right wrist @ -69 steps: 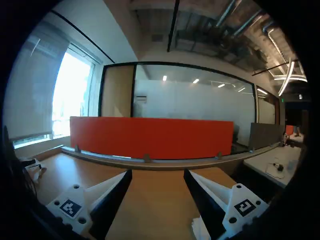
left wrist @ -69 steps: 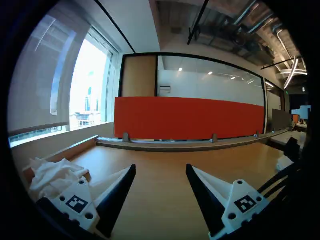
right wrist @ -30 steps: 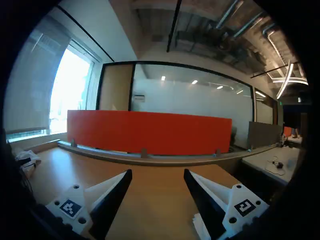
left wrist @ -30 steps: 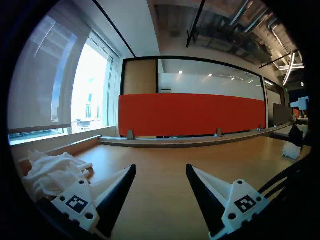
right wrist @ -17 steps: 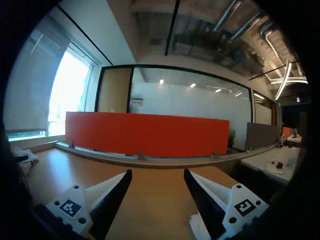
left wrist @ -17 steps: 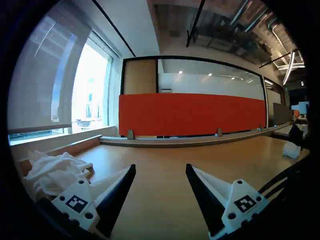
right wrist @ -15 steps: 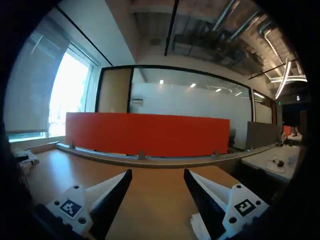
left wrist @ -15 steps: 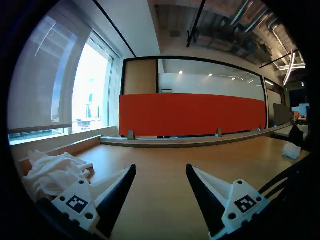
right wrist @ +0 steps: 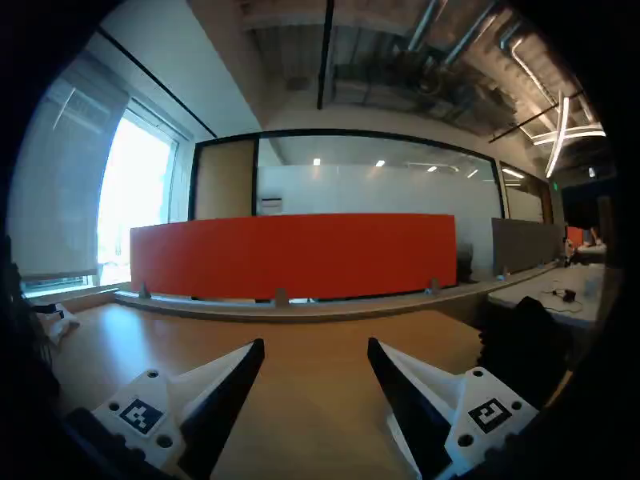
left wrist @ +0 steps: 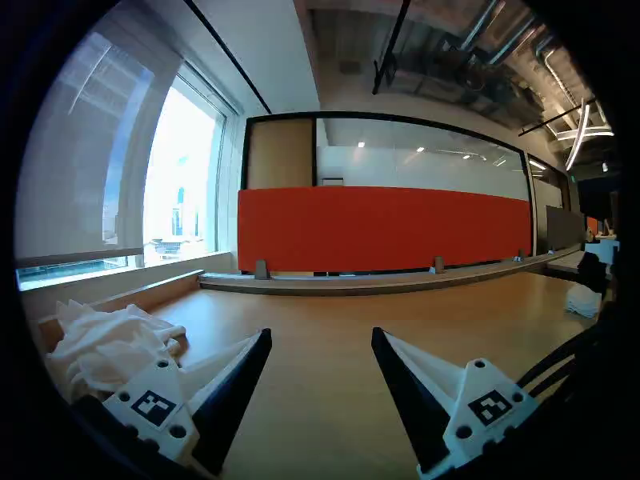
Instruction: Fold towel
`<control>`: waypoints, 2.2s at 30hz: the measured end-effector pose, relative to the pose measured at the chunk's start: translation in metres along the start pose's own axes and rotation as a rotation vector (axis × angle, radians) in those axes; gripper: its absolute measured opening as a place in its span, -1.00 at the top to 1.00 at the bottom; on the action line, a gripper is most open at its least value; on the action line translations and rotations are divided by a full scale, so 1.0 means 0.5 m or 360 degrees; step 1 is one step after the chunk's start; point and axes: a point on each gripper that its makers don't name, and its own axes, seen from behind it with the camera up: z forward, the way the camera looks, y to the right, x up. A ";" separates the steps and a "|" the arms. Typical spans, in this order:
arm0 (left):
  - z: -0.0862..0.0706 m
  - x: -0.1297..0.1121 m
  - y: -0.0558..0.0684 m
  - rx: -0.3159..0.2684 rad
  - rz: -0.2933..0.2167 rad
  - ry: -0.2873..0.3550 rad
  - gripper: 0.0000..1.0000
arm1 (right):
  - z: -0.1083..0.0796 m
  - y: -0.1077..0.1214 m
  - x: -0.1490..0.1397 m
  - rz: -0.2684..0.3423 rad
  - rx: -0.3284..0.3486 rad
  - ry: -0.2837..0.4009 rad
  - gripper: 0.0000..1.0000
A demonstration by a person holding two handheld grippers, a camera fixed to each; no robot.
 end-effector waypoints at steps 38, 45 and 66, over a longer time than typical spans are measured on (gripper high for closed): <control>-0.001 0.000 -0.001 0.0000 0.0000 0.0000 -0.85 | 0.011 -0.042 -0.078 -0.0064 0.0033 -0.0040 -1.00; -0.001 -0.001 -0.001 0.0000 0.0000 0.0000 -0.85 | 0.013 -0.043 -0.078 -0.0064 0.0033 -0.0040 -1.00; 0.000 -0.002 0.000 0.0001 0.0001 -0.0001 -0.85 | 0.013 -0.042 -0.080 -0.0063 0.0032 -0.0043 -1.00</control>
